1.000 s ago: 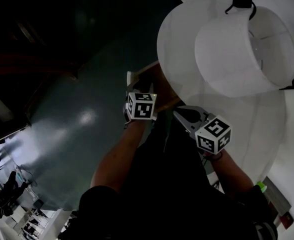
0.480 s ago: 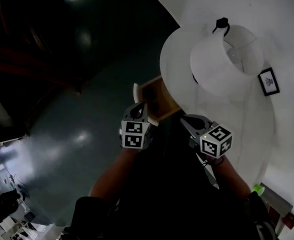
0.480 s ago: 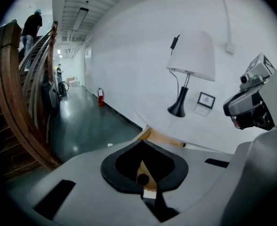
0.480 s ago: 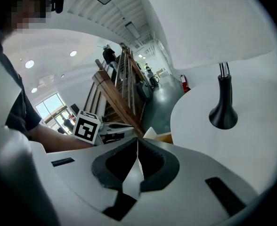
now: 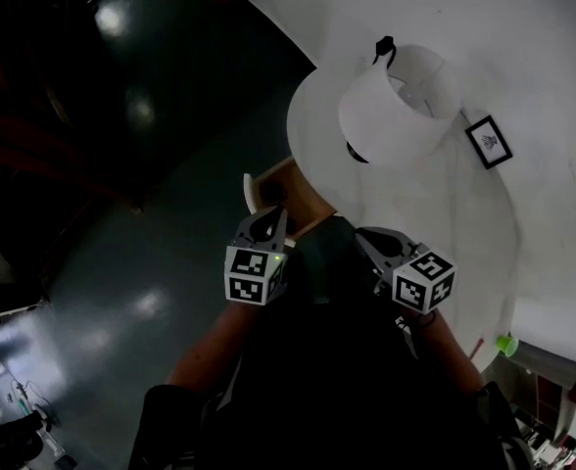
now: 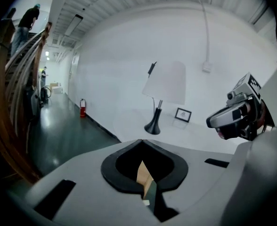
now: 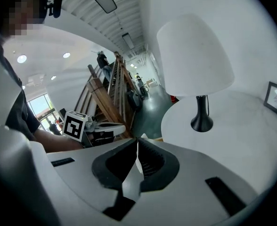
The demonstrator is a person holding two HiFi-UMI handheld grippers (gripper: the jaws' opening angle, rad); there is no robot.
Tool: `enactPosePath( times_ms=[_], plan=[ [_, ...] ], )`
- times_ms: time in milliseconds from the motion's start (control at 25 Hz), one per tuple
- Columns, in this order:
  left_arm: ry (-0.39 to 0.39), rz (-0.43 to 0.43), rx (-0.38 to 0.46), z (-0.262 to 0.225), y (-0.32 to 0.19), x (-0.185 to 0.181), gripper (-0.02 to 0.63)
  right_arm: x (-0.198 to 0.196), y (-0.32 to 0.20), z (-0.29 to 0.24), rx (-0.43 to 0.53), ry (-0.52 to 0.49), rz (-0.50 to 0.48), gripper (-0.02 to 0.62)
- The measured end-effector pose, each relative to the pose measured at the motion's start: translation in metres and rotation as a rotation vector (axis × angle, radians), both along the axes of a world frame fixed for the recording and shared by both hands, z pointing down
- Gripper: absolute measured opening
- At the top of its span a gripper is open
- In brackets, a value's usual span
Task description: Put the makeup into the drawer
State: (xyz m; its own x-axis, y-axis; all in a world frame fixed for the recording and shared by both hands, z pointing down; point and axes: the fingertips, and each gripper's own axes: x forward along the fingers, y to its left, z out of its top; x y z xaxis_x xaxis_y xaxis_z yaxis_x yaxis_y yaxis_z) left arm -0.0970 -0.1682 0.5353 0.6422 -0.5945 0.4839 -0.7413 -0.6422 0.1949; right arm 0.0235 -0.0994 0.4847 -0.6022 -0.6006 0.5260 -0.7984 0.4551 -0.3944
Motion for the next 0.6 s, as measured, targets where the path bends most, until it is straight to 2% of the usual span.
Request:
enactPosePath(
  times_ms=[280,480,600],
  plan=[
    [0.007,0.144,0.044,-0.022,0.025,0.059,0.011,0.051,0.035,-0.016,0.052,-0.009,0.119,0.017],
    [0.032,0.238,0.079,-0.046,0.062,0.121,0.011,0.101,0.083,-0.024,0.084,-0.032,0.216,0.017],
    [0.053,0.289,0.072,-0.058,0.092,0.164,0.011,0.137,0.121,-0.027,0.090,-0.035,0.276,0.017]
  ],
)
